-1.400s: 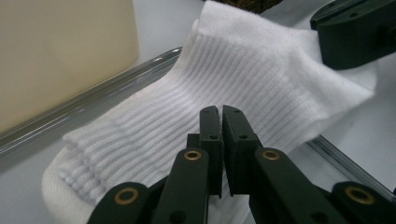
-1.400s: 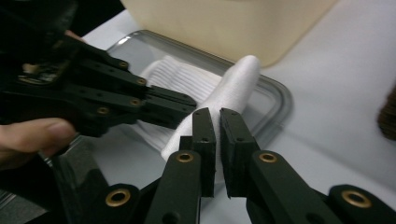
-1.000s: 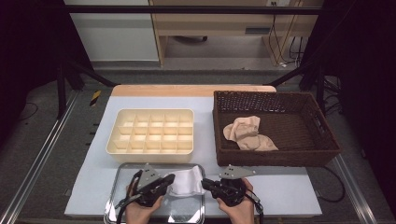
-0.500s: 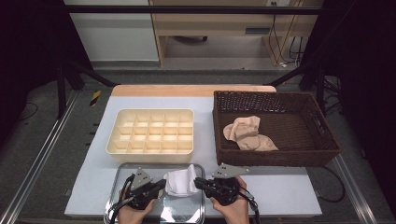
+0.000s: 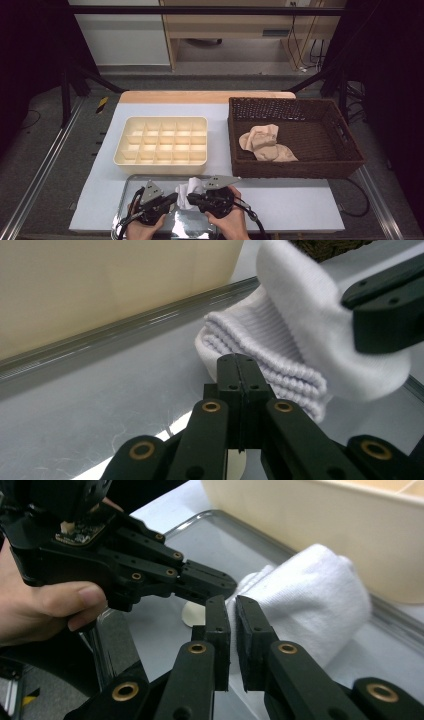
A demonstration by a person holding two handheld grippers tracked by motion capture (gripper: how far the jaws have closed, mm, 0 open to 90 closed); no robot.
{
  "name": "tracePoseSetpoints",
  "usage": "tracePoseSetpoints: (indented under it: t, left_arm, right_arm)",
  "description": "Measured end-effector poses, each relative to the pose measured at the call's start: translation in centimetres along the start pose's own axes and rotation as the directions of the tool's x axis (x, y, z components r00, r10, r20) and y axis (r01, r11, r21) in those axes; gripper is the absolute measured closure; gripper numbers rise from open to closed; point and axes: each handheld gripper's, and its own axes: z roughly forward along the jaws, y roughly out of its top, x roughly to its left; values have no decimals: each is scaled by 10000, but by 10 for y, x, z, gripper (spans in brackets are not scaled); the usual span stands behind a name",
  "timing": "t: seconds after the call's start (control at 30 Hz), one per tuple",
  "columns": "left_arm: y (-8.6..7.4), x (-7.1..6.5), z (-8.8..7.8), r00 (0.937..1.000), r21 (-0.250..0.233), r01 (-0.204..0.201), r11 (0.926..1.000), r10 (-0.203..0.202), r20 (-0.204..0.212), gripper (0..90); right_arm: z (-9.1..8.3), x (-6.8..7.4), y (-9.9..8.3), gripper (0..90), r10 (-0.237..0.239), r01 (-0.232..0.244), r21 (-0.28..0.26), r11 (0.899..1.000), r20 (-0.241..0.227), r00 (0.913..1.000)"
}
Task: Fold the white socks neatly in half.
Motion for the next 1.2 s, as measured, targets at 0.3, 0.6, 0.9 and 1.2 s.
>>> tracePoseSetpoints:
  t: [0.3, 0.6, 0.9, 1.2]
  left_arm:
    - [8, 12, -8, 9997, -368, 238, 9990, -240, -63, 892]
    - [29, 14, -15, 9998, -1073, -4, 9942, 26, 203, 815]
    - [37, 3, 3, 9981, -478, -578, 9972, 587, 165, 576]
    - [17, 15, 0, 9999, -14, -116, 9999, 116, 50, 541]
  right_arm:
    - [19, 2, -7, 845, -141, 147, 214, 9997, -257, 9996]
    - [25, 4, -11, 844, -168, 172, 141, 9998, -309, 9994]
    - [24, 8, -12, 840, -455, 460, 180, 9988, -304, 9985]
    - [14, 7, -11, 788, -426, 425, 456, 9981, 10, 9991]
